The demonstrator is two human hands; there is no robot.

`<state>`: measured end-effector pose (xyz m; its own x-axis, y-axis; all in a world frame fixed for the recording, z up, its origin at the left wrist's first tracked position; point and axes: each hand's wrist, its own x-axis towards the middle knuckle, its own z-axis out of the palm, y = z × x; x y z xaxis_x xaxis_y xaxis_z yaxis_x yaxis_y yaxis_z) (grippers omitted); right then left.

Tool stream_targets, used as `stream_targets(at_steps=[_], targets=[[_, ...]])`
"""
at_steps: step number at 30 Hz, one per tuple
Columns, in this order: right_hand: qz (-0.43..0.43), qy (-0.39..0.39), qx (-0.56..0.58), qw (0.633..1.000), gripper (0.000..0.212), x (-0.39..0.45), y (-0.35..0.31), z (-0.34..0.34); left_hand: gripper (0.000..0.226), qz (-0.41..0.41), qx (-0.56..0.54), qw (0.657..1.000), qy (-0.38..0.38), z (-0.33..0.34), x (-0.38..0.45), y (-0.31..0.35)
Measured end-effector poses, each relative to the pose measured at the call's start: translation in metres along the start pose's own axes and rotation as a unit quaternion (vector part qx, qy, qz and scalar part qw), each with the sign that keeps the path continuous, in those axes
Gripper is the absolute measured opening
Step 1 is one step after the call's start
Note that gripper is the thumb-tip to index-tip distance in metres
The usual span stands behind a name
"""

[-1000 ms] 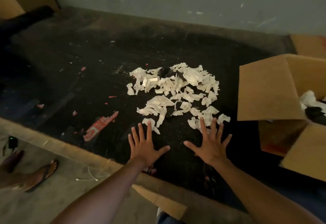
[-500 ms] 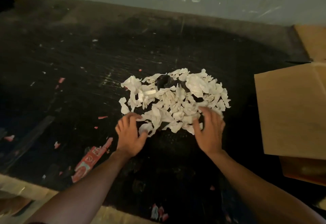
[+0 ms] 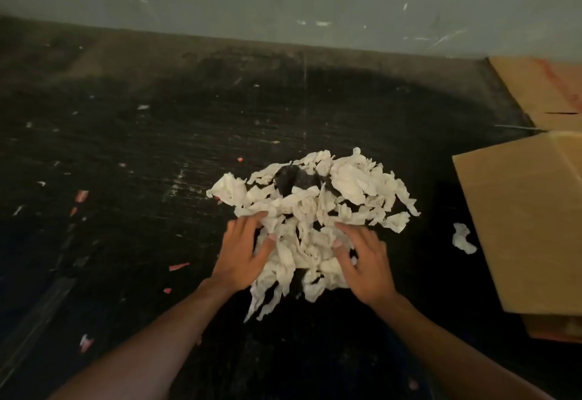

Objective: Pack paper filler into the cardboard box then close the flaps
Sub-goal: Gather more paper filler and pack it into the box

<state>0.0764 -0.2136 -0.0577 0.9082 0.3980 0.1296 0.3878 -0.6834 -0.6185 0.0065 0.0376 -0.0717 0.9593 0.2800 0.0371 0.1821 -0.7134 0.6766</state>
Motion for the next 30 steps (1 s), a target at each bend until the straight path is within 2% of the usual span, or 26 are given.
stream_targets(at_steps=[2, 4, 5, 7, 9, 10, 11, 14, 16, 18, 20, 22, 24, 25, 27, 30], targets=[[0.045, 0.107, -0.005, 0.993, 0.049, 0.032, 0.003, -0.016, 0.057, -0.015, 0.040, 0.995, 0.094, -0.008, 0.021, -0.007], [0.174, 0.184, -0.034, 0.967, 0.046, 0.075, 0.023, -0.035, 0.063, -0.115, 0.038, 0.982, 0.143, -0.018, 0.050, -0.020], [0.262, 0.193, -0.047, 0.944, 0.049, 0.093, 0.037, -0.047, 0.069, -0.171, 0.026, 0.974, 0.144, -0.023, 0.064, -0.028], [0.434, 0.152, -0.046, 0.887, 0.060, 0.106, 0.067, -0.065, 0.079, -0.242, 0.004, 0.964, 0.107, -0.030, 0.086, -0.040], [0.531, 0.106, -0.029, 0.840, 0.066, 0.099, 0.091, -0.070, 0.083, -0.248, 0.010, 0.967, 0.059, -0.029, 0.098, -0.050], [0.542, 0.101, -0.025, 0.834, 0.067, 0.094, 0.097, -0.067, 0.084, -0.237, 0.012, 0.970, 0.045, -0.026, 0.102, -0.050], [0.527, 0.103, -0.028, 0.843, 0.067, 0.092, 0.100, -0.061, 0.084, -0.223, 0.008, 0.974, 0.032, -0.023, 0.105, -0.048], [0.408, 0.088, -0.053, 0.907, 0.062, 0.093, 0.093, -0.028, 0.081, -0.171, -0.002, 0.985, -0.019, -0.004, 0.110, -0.029], [0.326, 0.056, -0.023, 0.944, 0.061, 0.093, 0.073, -0.007, 0.079, -0.127, -0.005, 0.989, -0.070, 0.009, 0.105, -0.014], [0.257, 0.036, 0.051, 0.964, 0.060, 0.086, 0.050, 0.008, 0.080, -0.087, -0.034, 0.988, -0.123, 0.015, 0.099, -0.004], [0.187, 0.078, 0.118, 0.972, 0.052, 0.075, 0.034, 0.010, 0.076, -0.059, -0.075, 0.986, -0.137, 0.013, 0.093, 0.000], [0.118, 0.173, 0.104, 0.972, 0.042, 0.079, 0.029, 0.000, 0.074, -0.051, -0.094, 0.989, -0.099, 0.002, 0.093, 0.001], [0.151, 0.228, 0.098, 0.957, 0.042, 0.109, 0.034, -0.016, 0.075, -0.058, -0.077, 0.994, -0.051, -0.008, 0.102, 0.001], [0.193, 0.215, 0.098, 0.952, 0.044, 0.131, 0.040, -0.025, 0.077, -0.070, -0.067, 0.994, -0.040, -0.011, 0.109, 0.001], [0.252, 0.100, 0.128, 0.954, 0.056, 0.172, 0.047, -0.042, 0.086, -0.107, -0.078, 0.989, -0.070, -0.015, 0.125, 0.001], [0.180, -0.127, 0.148, 0.964, 0.072, 0.209, 0.051, -0.044, 0.107, -0.116, -0.124, 0.970, -0.174, -0.016, 0.143, 0.010]])
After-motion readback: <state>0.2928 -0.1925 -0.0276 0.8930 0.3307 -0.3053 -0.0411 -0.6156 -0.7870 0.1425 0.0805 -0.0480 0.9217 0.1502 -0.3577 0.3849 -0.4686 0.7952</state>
